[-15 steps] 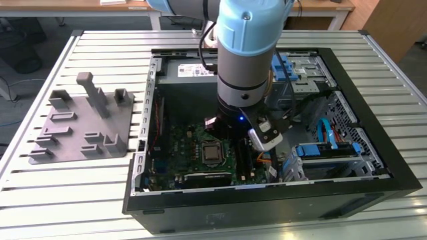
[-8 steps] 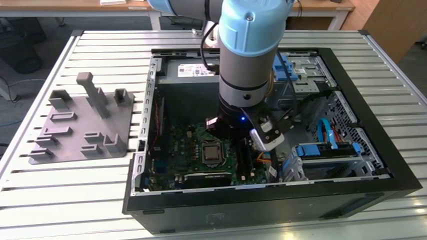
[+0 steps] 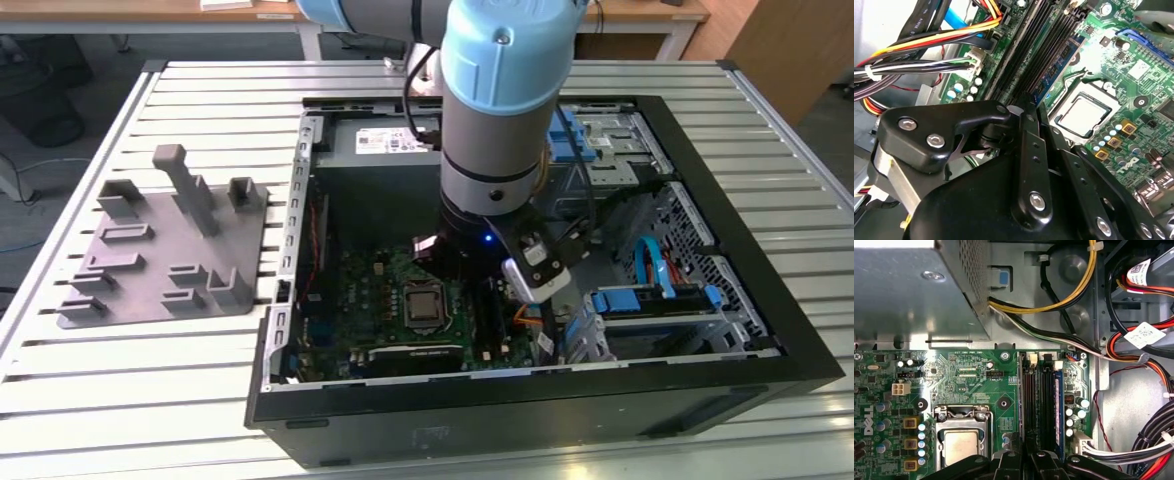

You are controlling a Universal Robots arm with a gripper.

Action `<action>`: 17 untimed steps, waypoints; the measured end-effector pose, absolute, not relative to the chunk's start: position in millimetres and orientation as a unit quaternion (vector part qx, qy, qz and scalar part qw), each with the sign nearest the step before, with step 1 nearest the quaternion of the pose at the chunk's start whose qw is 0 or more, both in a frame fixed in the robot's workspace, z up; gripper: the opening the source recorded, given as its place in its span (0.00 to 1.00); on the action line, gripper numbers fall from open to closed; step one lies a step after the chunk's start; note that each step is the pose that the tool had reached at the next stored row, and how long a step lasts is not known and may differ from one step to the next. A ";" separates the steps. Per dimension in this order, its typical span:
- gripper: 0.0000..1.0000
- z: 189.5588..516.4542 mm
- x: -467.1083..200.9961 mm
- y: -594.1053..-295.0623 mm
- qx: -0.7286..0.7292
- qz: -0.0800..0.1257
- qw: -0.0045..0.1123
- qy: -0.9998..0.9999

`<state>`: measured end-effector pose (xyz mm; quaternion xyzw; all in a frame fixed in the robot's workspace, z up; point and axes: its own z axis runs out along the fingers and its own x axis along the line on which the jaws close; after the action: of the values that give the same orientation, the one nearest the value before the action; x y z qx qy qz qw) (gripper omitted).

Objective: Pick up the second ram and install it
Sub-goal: 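Insert the second ram into the second slot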

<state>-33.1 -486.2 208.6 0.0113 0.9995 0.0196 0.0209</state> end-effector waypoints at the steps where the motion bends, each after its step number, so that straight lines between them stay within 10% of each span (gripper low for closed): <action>1: 0.14 208.0 -33.3 -486.1 0.011 0.020 0.021 1.000; 17: 0.14 211.9 -33.5 -486.0 0.013 0.019 0.021 1.000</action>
<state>-33.5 -486.0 211.9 0.0131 0.9995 0.0194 0.0212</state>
